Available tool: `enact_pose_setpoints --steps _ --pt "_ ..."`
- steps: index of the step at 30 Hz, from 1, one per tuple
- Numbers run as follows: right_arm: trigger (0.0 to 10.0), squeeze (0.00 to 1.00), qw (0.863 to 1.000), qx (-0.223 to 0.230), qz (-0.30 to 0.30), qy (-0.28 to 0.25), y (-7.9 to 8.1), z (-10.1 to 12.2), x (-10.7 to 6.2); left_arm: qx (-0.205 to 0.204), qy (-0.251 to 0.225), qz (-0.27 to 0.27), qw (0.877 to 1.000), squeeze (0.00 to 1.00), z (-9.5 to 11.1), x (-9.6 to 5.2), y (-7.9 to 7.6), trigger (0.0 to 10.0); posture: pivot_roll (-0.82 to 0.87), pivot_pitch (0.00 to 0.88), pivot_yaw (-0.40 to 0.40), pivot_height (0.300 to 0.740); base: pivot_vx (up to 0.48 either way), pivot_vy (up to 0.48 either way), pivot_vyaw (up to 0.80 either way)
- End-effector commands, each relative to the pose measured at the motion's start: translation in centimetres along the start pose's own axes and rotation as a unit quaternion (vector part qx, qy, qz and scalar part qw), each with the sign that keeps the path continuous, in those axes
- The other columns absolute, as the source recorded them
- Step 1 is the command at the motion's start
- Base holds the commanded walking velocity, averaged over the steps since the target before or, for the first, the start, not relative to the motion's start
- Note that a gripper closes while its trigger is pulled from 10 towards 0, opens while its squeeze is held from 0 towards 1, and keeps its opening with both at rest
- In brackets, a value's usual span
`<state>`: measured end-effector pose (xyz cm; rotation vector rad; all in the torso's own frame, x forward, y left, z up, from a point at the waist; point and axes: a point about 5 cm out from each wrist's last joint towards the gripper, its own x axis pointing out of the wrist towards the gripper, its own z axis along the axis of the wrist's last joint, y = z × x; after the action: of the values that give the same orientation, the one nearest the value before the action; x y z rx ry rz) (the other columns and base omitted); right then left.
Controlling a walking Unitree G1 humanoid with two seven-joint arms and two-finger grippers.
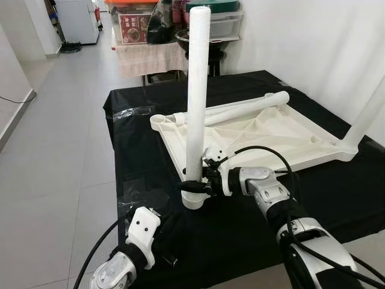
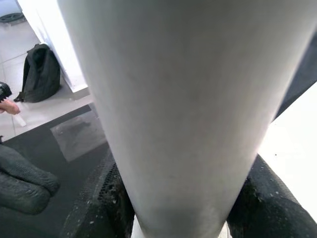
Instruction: Building children table
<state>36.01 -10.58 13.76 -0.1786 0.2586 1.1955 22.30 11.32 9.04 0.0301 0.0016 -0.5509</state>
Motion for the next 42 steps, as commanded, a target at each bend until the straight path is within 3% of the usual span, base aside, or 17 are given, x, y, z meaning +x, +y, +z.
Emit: enact_pose_setpoints --steps 1,8,9,10,11,12,15,23,24,26,27,30,35,37,38,39,42 --pt "0.0 0.00 1.000 0.009 0.005 -0.017 -0.1 0.4 0.0 -0.005 0.004 0.001 1.000 0.00 -0.3 0.0 0.0 10.0 0.01 0.000 -0.042 0.740 0.000 0.000 0.00" --pt "0.0 0.00 0.996 -0.008 -0.082 -0.043 -0.4 -0.7 -1.3 -0.008 0.003 0.001 1.000 0.00 -0.2 -0.2 0.0 10.0 -0.01 0.000 -0.035 0.740 0.000 0.000 0.00" --pt "0.0 0.00 0.986 0.020 -0.160 -0.046 0.1 -2.0 -0.9 -0.009 0.003 0.002 1.000 0.00 -0.2 -0.4 0.1 10.0 -0.02 0.000 -0.044 0.740 0.000 0.000 0.00" --pt "0.0 0.00 0.986 0.020 -0.160 -0.046 0.1 -2.0 -0.9 -0.009 0.003 0.002 1.000 0.00 -0.2 -0.4 0.1 10.0 -0.02 0.000 -0.044 0.740 0.000 0.000 0.00" --pt "0.0 0.00 0.959 0.081 -0.268 -0.034 1.9 -4.3 -0.3 -0.012 0.002 0.002 1.000 0.00 -0.2 -0.5 0.1 10.0 -0.03 0.000 -0.033 0.740 0.000 0.000 0.00" --pt "0.0 0.00 0.944 0.081 -0.319 -0.024 3.8 -4.9 0.0 -0.014 0.004 0.000 1.000 0.00 -0.2 -0.6 0.2 10.0 -0.04 0.000 -0.020 0.740 0.000 0.000 0.00" --pt "0.0 0.00 0.937 0.089 -0.338 -0.024 4.9 -4.7 0.3 -0.015 0.005 0.000 1.000 0.00 -0.3 -0.7 0.4 10.0 -0.05 0.000 -0.005 0.740 0.000 0.000 0.00" --pt "0.0 0.00 0.952 0.052 -0.301 0.005 5.5 -4.6 1.6 -0.018 0.005 -0.001 1.000 0.00 -0.4 -0.5 0.2 10.0 -0.04 0.000 -0.021 0.740 0.000 0.000 0.00" --pt "10.0 0.74 0.957 0.061 -0.284 -0.010 5.5 -4.2 1.9 -0.019 0.004 0.003 1.000 0.00 -0.4 -0.5 0.3 10.0 -0.04 0.000 -0.020 0.740 0.000 0.000 0.00" --pt "10.0 0.74 0.960 0.064 -0.271 -0.021 5.4 -3.9 2.0 -0.020 0.004 0.002 1.000 0.00 -0.4 -0.5 0.3 10.0 -0.04 0.000 -0.020 0.740 0.000 0.000 0.00" --pt "10.0 1.00 0.967 0.070 -0.241 -0.036 5.5 -3.2 2.2 -0.020 0.004 -0.001 1.000 0.00 -0.4 -0.4 0.3 10.0 -0.04 0.000 -0.017 0.740 0.000 0.000 0.00" --pt "10.0 1.00 0.974 0.075 -0.209 -0.052 5.6 -2.5 2.4 -0.020 0.005 -0.003 1.000 0.00 -0.3 -0.4 0.3 10.0 -0.04 0.000 -0.014 0.740 0.000 0.000 0.00" --pt "10.0 1.00 0.993 0.009 -0.061 -0.104 4.7 1.0 1.2 -0.020 0.004 -0.005 1.000 0.00 -0.3 -0.3 0.2 10.0 -0.04 0.000 -0.015 0.740 0.000 0.000 0.00" --pt "10.0 0.28 0.997 -0.020 -0.005 -0.080 3.4 1.6 0.3 -0.019 0.004 -0.004 1.000 0.00 -0.3 -0.3 0.2 10.0 -0.03 0.000 -0.020 0.740 0.000 0.000 0.00" --pt "10.0 0.28 0.997 -0.020 -0.005 -0.080 3.4 1.6 0.3 -0.019 0.004 -0.004 1.000 0.00 -0.3 -0.3 0.2 10.0 -0.03 0.000 -0.020 0.740 0.000 0.000 0.00" --pt "10.0 0.00 0.997 -0.031 0.010 -0.071 3.0 1.7 0.1 -0.019 0.004 -0.004 1.000 0.00 -0.3 -0.3 0.2 10.0 -0.02 0.000 -0.021 0.740 0.000 0.000 0.00" --pt "10.0 0.00 0.997 -0.035 0.042 -0.058 2.3 1.9 -0.2 -0.016 0.005 -0.004 1.000 0.00 -0.3 -0.3 0.3 10.0 -0.01 0.000 -0.022 0.740 0.000 0.000 0.00"
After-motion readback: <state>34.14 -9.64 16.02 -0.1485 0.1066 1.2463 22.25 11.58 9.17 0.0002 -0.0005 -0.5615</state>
